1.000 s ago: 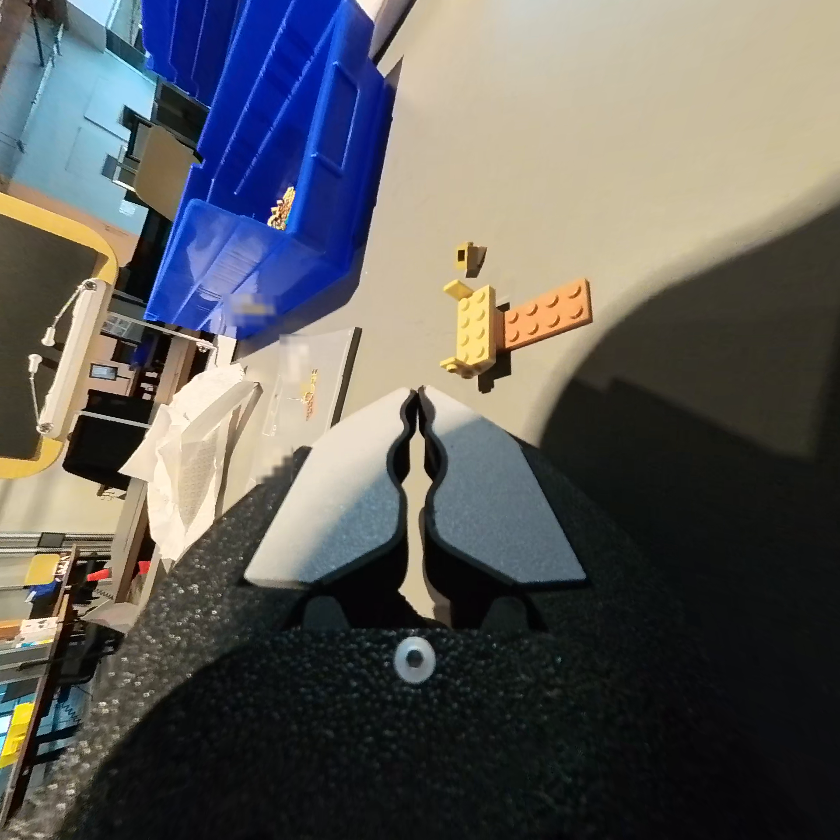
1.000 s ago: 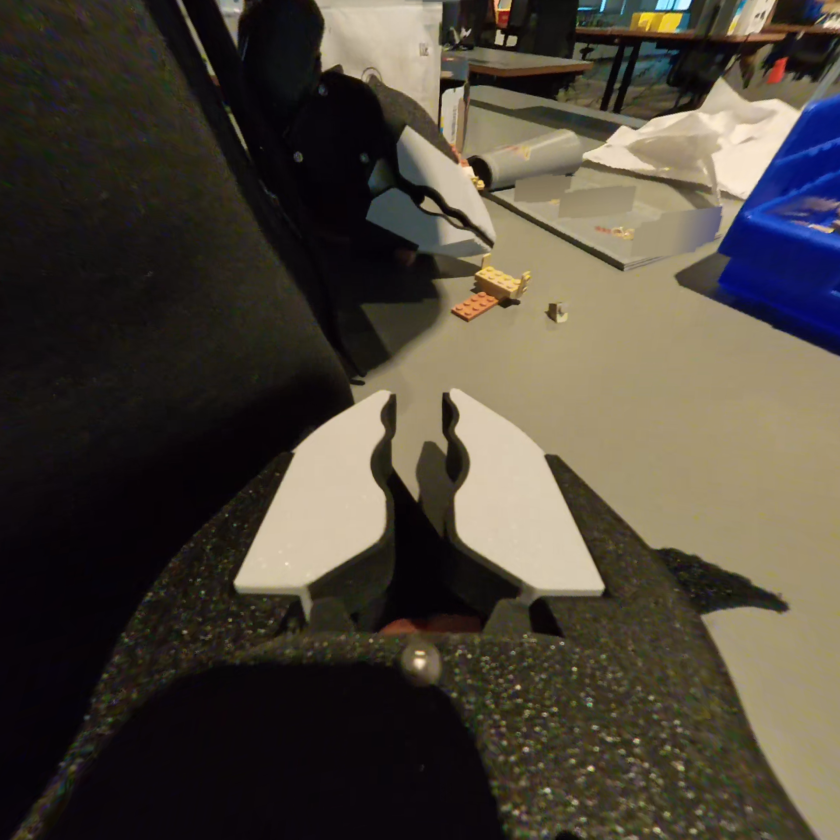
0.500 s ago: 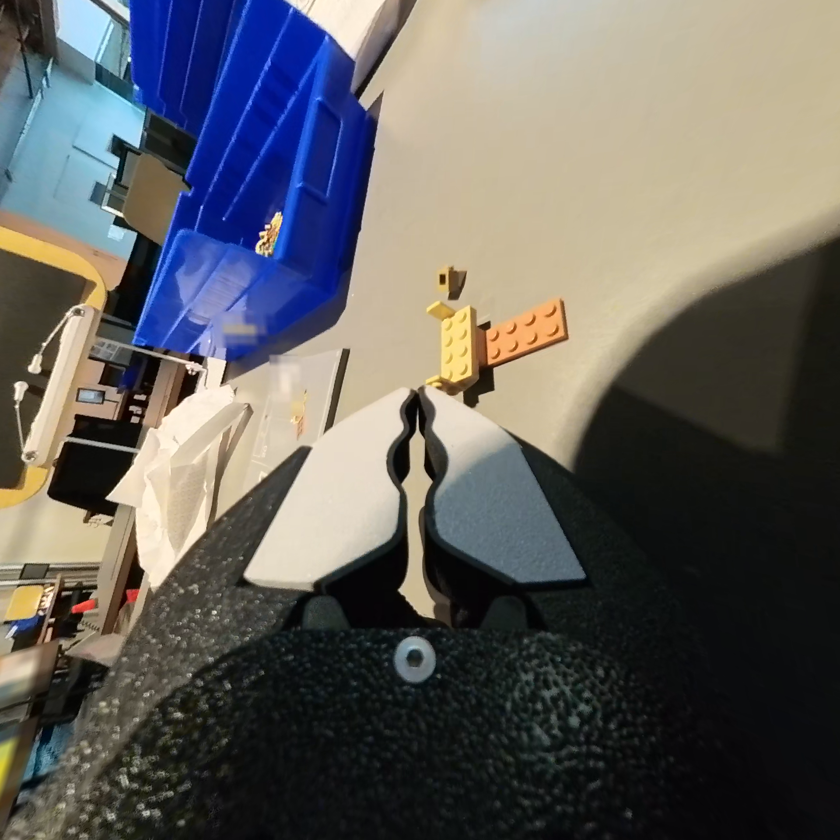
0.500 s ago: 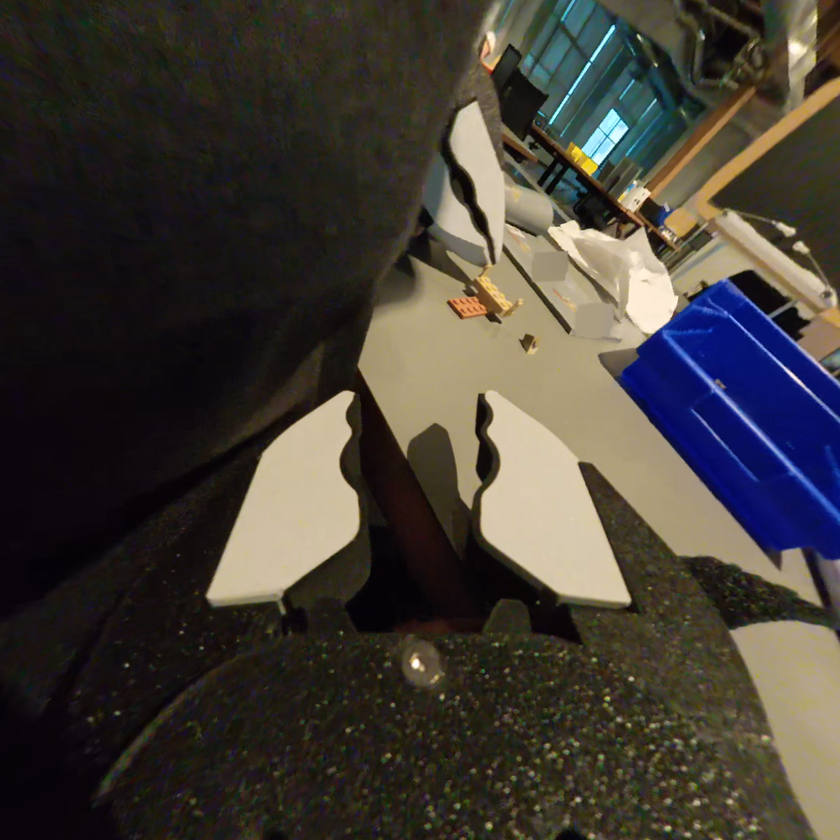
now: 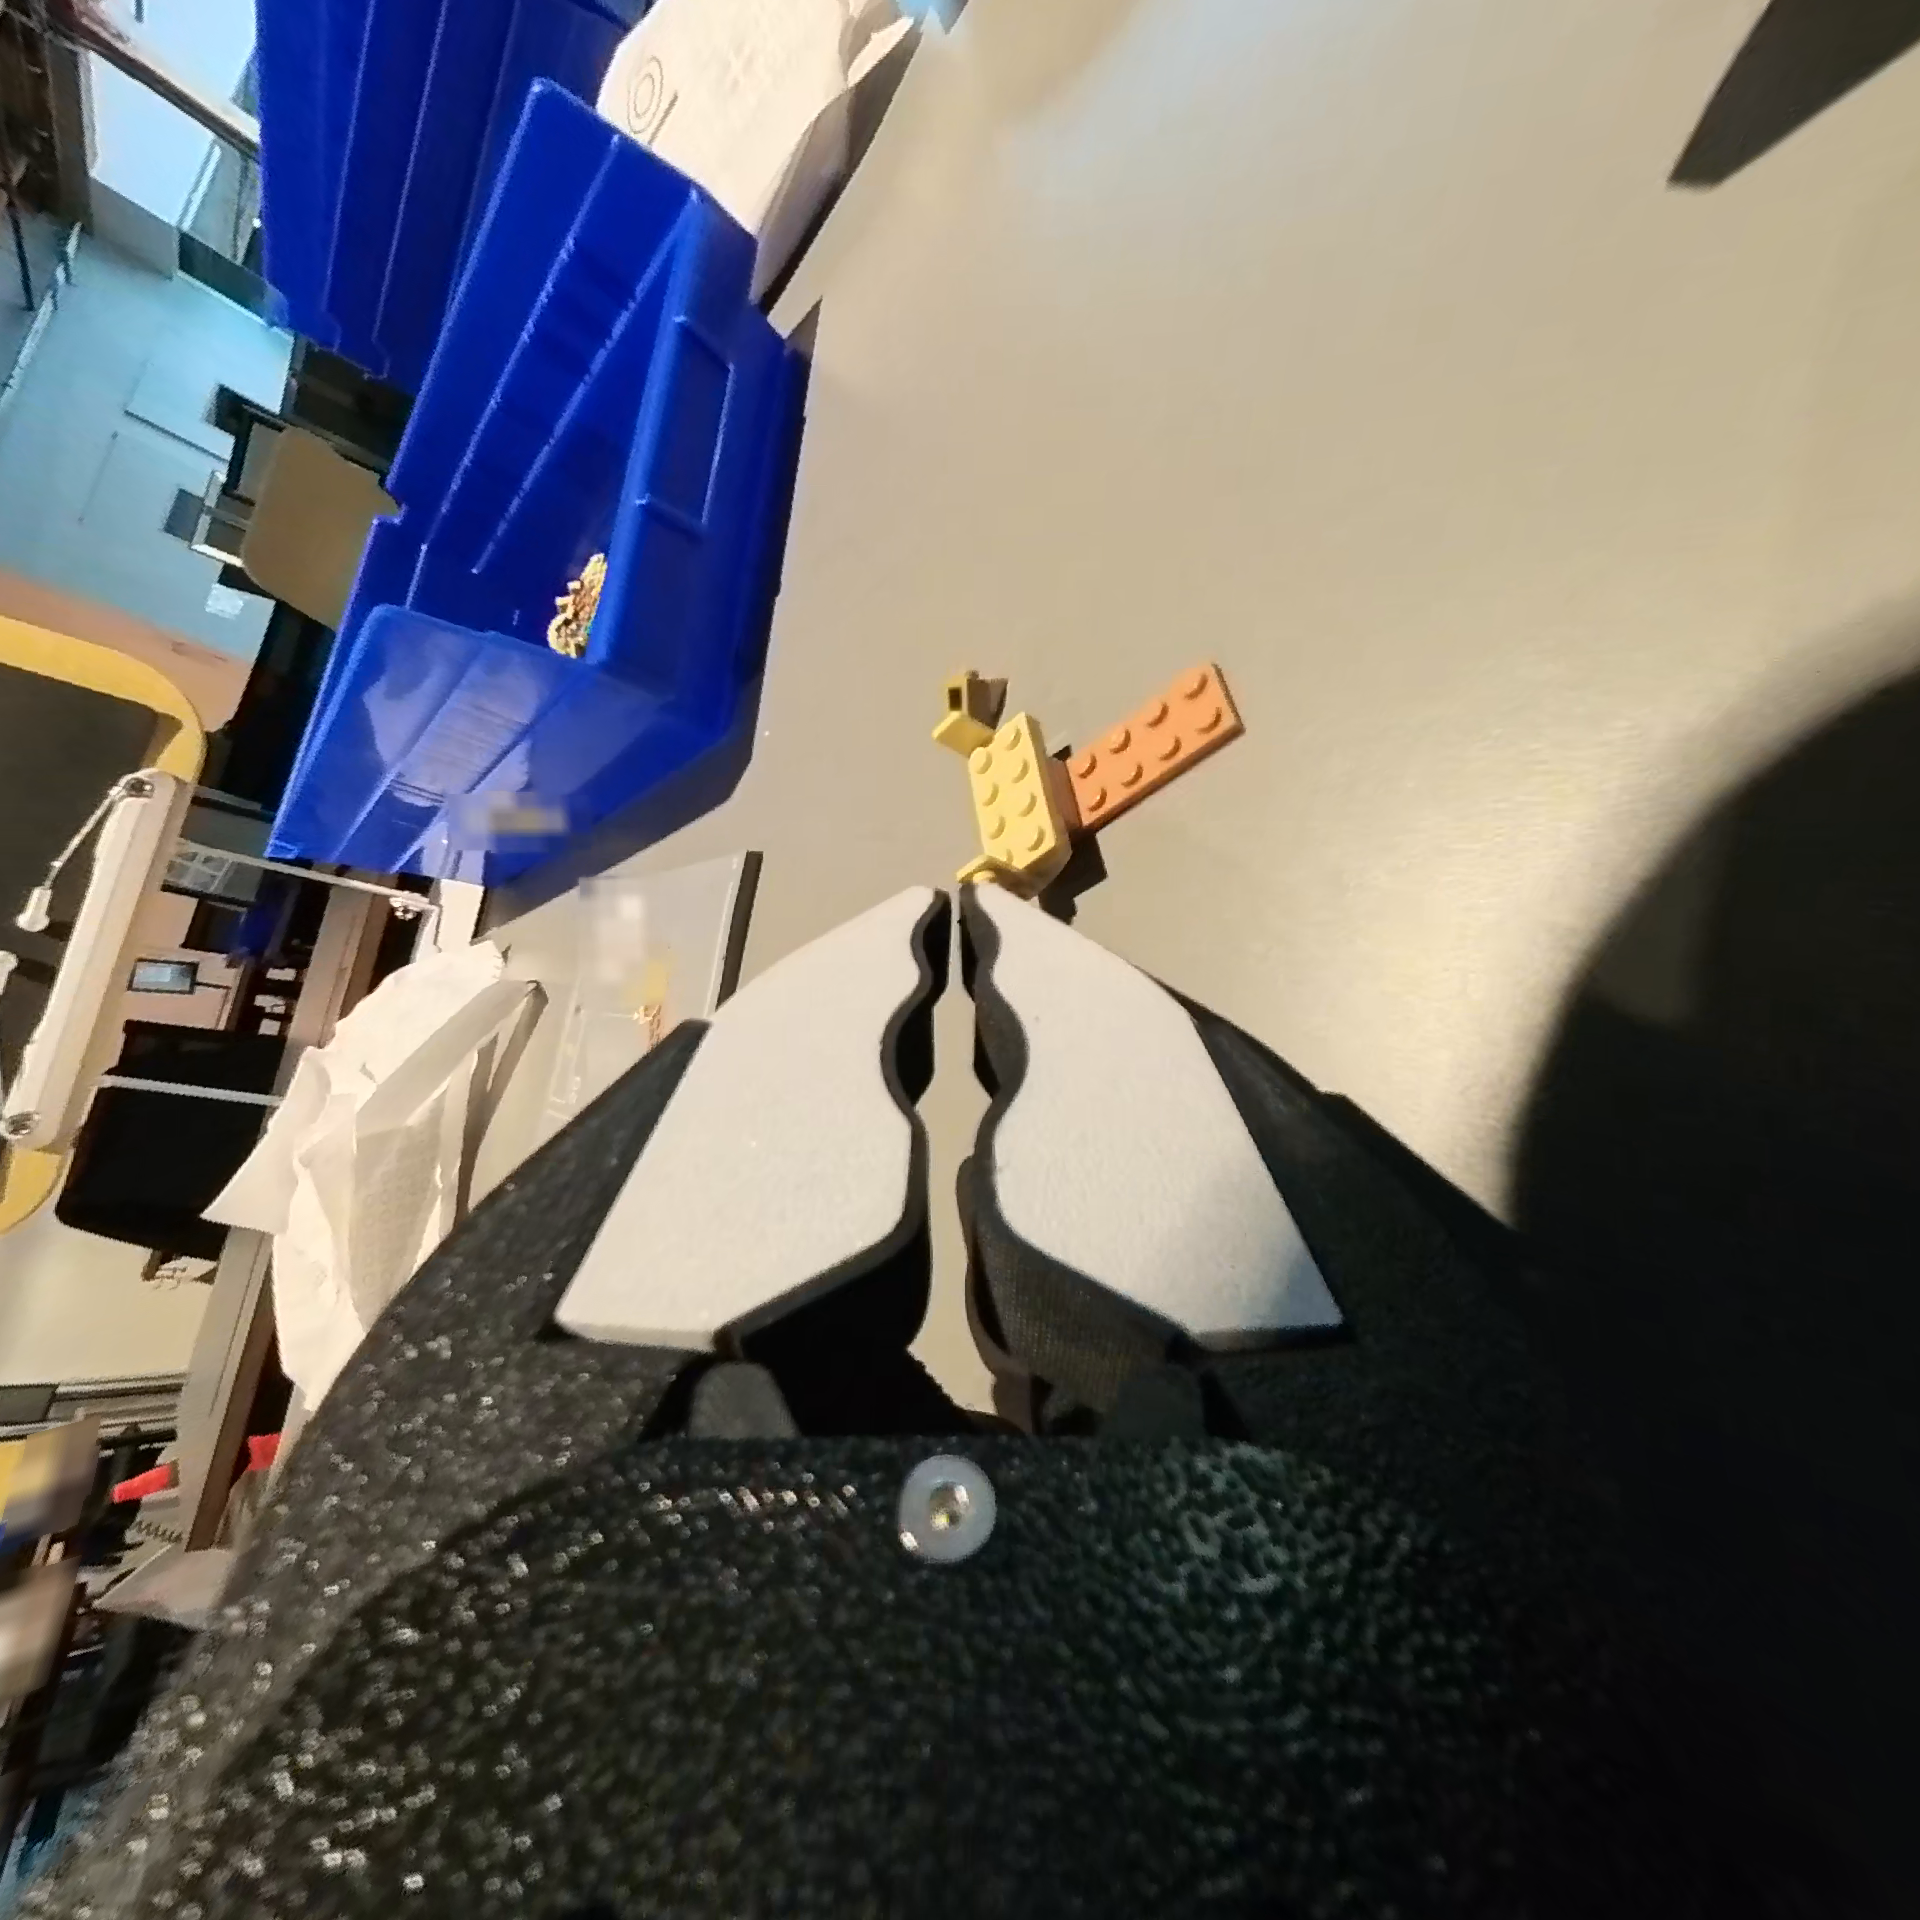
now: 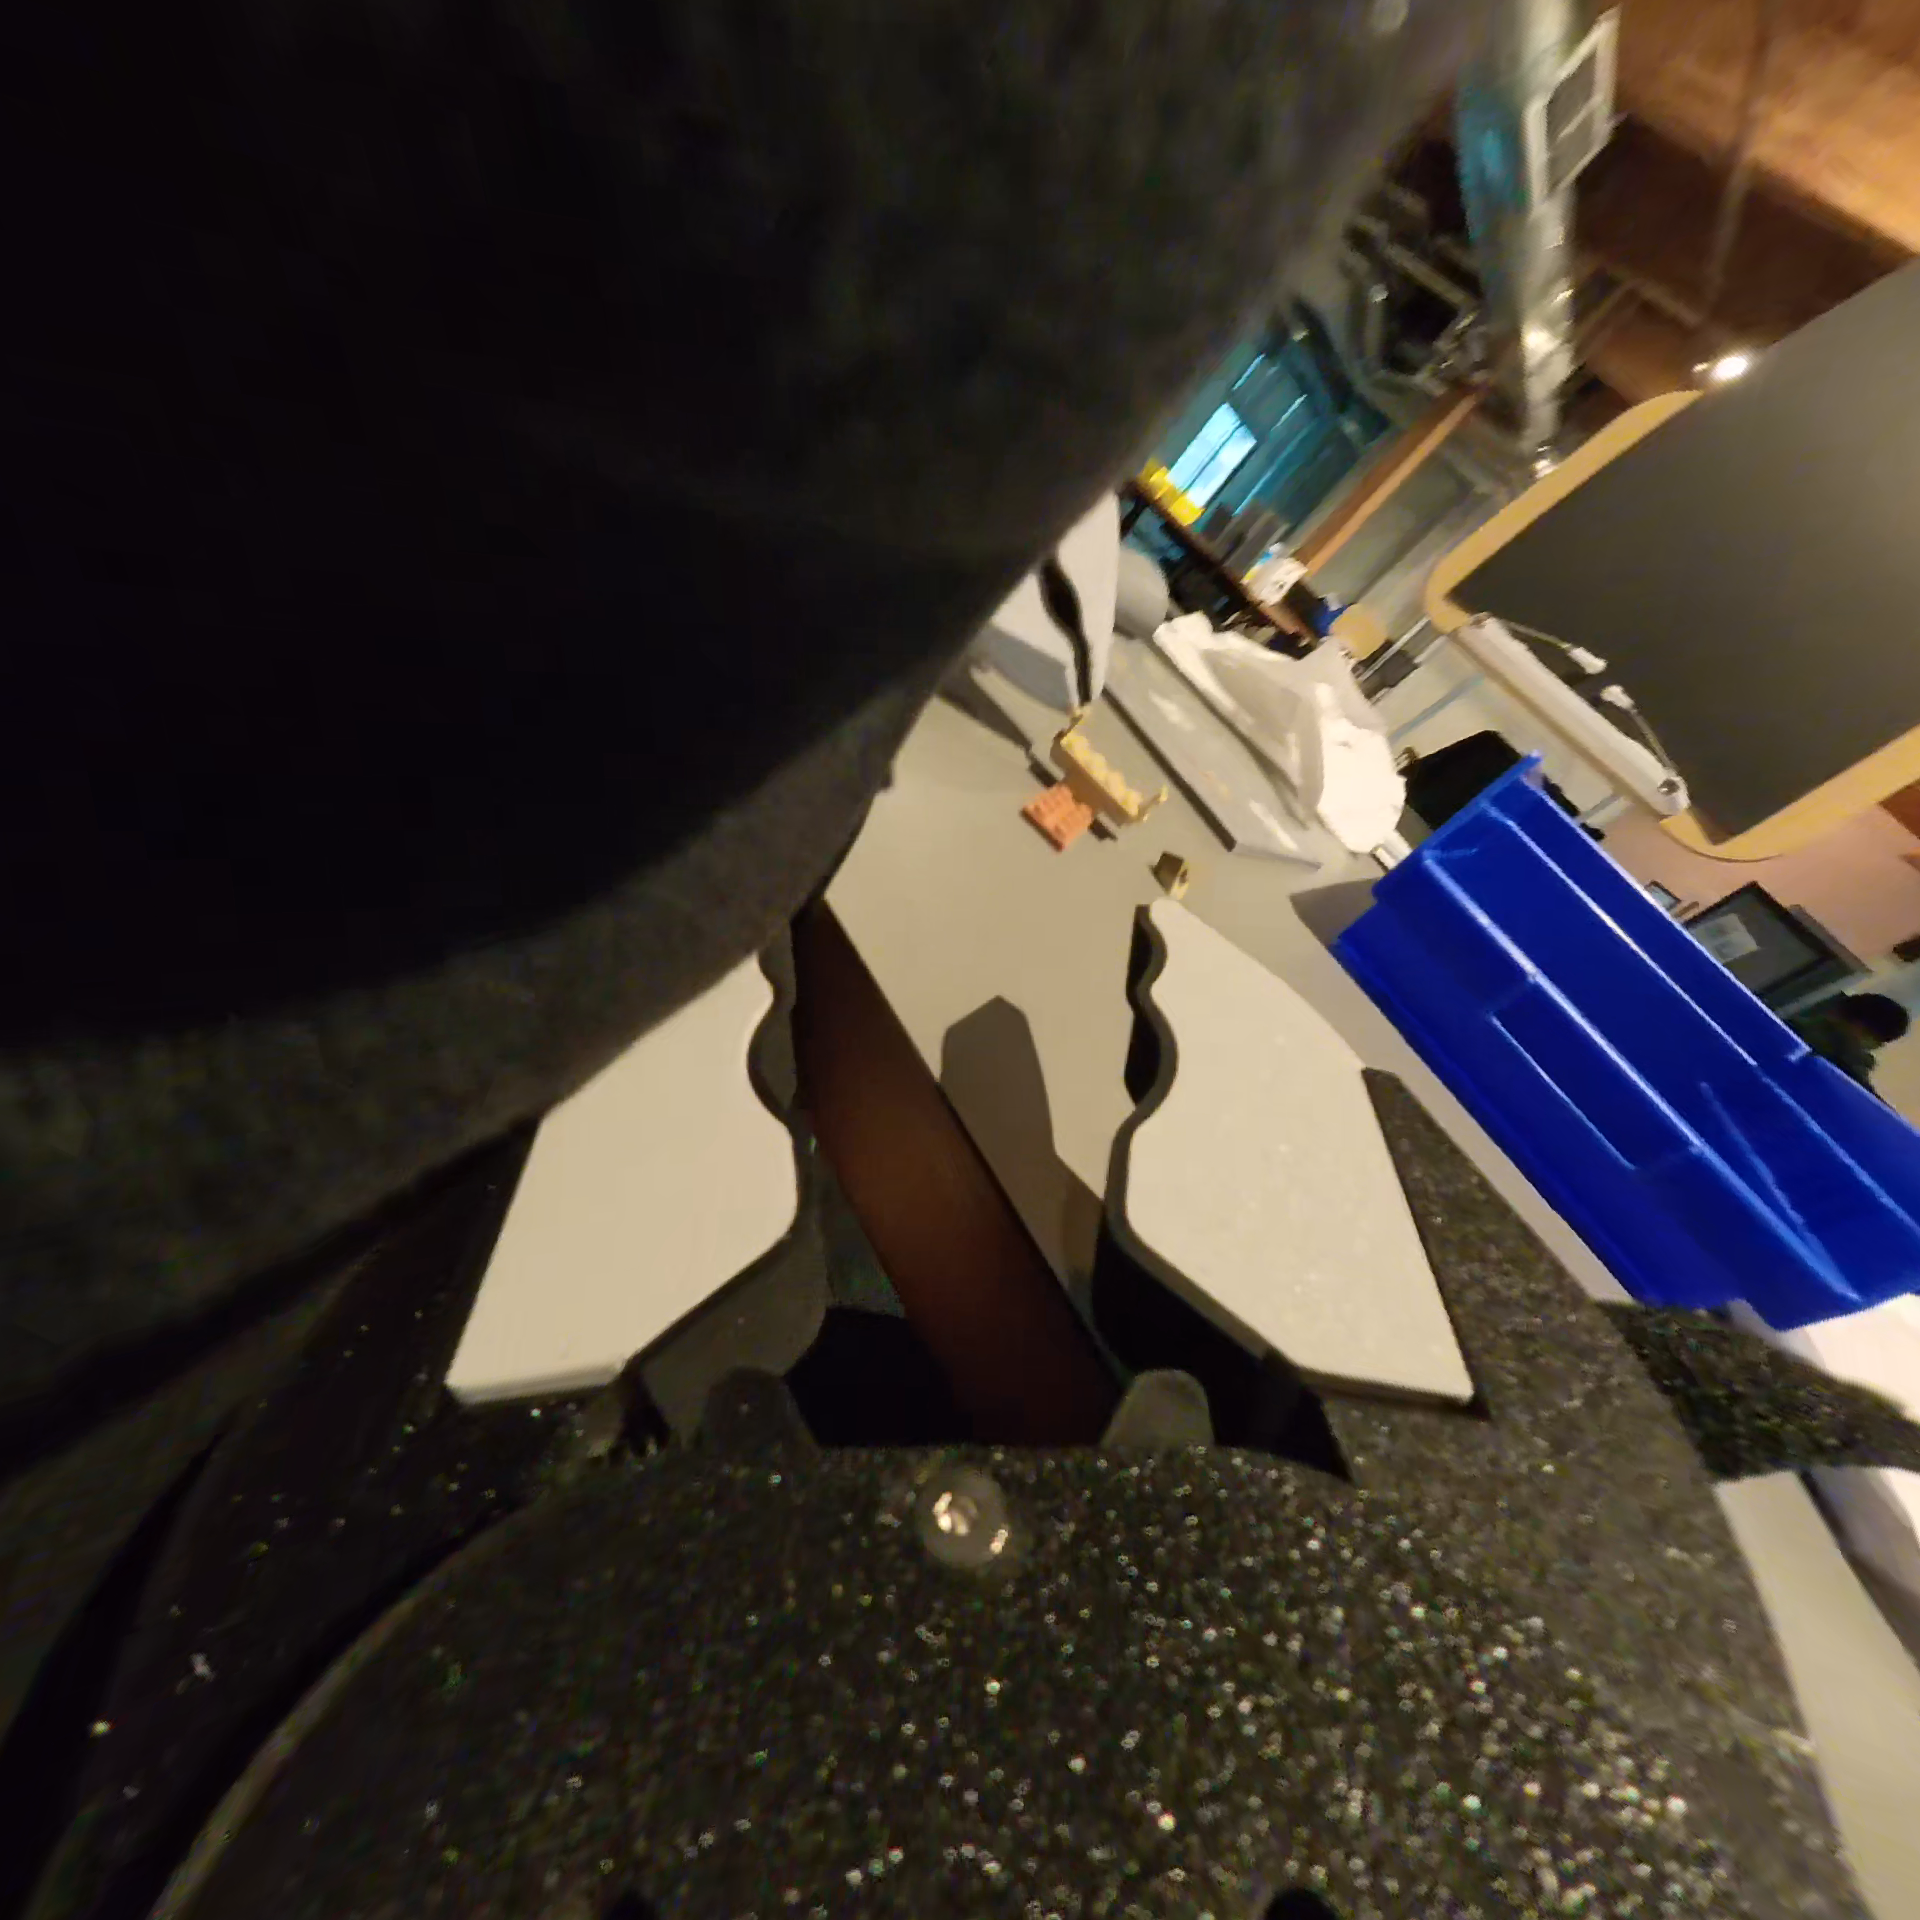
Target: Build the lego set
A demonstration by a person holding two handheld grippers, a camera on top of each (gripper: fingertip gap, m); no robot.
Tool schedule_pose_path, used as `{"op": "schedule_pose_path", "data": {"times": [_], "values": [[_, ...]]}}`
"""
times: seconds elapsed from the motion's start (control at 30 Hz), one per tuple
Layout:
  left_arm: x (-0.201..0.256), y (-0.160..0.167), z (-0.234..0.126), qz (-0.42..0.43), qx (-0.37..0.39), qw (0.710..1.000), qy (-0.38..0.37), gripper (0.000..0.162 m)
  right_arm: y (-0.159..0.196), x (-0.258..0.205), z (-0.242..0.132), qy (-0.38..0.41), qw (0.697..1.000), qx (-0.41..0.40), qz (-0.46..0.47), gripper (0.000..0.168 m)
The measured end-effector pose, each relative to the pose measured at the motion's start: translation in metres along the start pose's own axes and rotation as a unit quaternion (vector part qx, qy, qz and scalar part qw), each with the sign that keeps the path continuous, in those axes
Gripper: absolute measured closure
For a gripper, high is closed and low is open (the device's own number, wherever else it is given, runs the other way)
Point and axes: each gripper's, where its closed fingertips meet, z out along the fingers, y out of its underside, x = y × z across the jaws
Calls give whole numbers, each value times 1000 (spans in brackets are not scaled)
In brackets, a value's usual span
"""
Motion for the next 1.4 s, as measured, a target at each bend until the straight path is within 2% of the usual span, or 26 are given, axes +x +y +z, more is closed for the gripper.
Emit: {"op": "schedule_pose_path", "data": {"times": [0.2,0.4,0.5,0.63,0.7,0.77,0.9,0.93,1.1,1.17,1.2,1.33,1.4], "values": [[5,-4,-3,7,10,1000,7,160,-7,-5,5,1,1000,12,10,108],[6,-7,-4,8,18,1000,11,159,-20,-2,12,7,998,28,61,128],[4,-4,-6,4,13,1000,7,156,-14,7,9,23,997,5,74,125],[-3,-2,-13,-35,16,999,15,153,9,28,-7,43,993,-66,88,122],[-3,-5,-18,-75,34,996,41,153,18,42,-15,42,989,-98,106,122],[15,-14,-26,-132,53,981,132,152,19,55,-18,27,982,-109,150,125],[34,-29,-30,-172,49,962,207,147,27,47,-1,-67,944,-179,270,128],[37,-31,-28,-177,44,959,216,145,31,43,3,-77,936,-202,278,120],[48,-26,-16,-184,-19,953,239,140,22,32,15,-98,926,-213,297,120],[53,-28,-14,-192,-28,946,258,145,16,30,20,-105,922,-202,315,121],[55,-29,-14,-194,-30,944,266,151,15,30,21,-105,920,-201,321,121],[53,-29,-13,-216,-31,937,274,151,7,33,25,-113,915,-203,329,121],[45,-36,-16,-249,0,930,271,151,-1,41,31,-115,922,-195,314,121]]}}
